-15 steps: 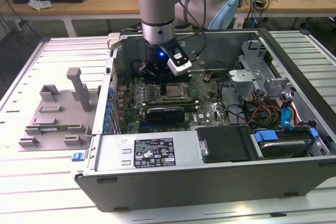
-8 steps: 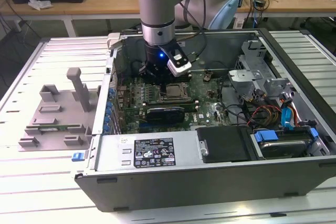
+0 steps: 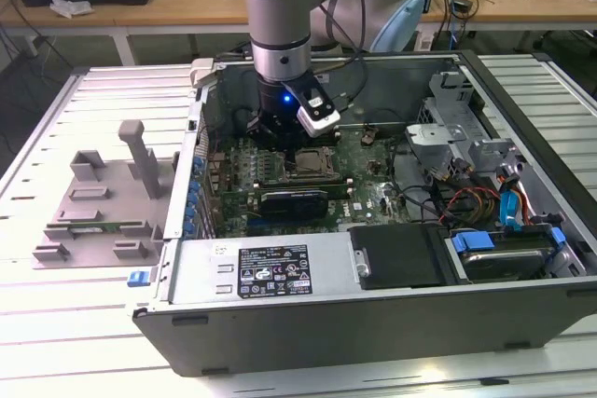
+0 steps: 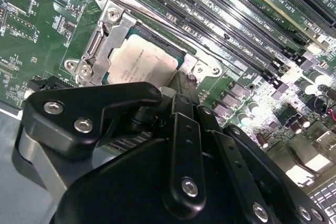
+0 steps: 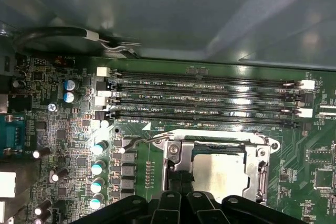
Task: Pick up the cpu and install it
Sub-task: 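Close the cpu cover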
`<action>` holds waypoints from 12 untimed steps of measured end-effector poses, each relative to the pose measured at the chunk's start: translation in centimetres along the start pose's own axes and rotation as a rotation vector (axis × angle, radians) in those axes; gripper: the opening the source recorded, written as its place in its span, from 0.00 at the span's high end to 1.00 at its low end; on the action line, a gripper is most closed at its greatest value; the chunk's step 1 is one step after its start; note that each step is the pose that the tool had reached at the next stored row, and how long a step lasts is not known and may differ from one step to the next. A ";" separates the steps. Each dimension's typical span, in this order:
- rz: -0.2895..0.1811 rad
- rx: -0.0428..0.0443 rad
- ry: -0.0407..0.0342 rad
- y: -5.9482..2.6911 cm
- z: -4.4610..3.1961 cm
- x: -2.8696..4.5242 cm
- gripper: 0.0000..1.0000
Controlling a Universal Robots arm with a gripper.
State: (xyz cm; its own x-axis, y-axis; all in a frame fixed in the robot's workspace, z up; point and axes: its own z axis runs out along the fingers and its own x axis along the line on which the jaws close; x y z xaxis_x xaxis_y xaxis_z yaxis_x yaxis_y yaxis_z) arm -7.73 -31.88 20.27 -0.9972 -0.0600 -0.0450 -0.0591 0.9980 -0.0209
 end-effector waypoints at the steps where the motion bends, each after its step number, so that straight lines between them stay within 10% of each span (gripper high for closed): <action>1: 0.000 -0.0001 0.0000 0.00 0.00 0.00 0.89; 12: 0.000 -0.0003 -0.0002 -0.05 -2.81 -0.13 0.89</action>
State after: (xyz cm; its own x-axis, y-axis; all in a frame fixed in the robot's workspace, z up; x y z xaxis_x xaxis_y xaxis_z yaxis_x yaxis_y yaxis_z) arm -7.73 -31.87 23.08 -0.9972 -0.0599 -0.0452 -0.0590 0.9980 -0.0206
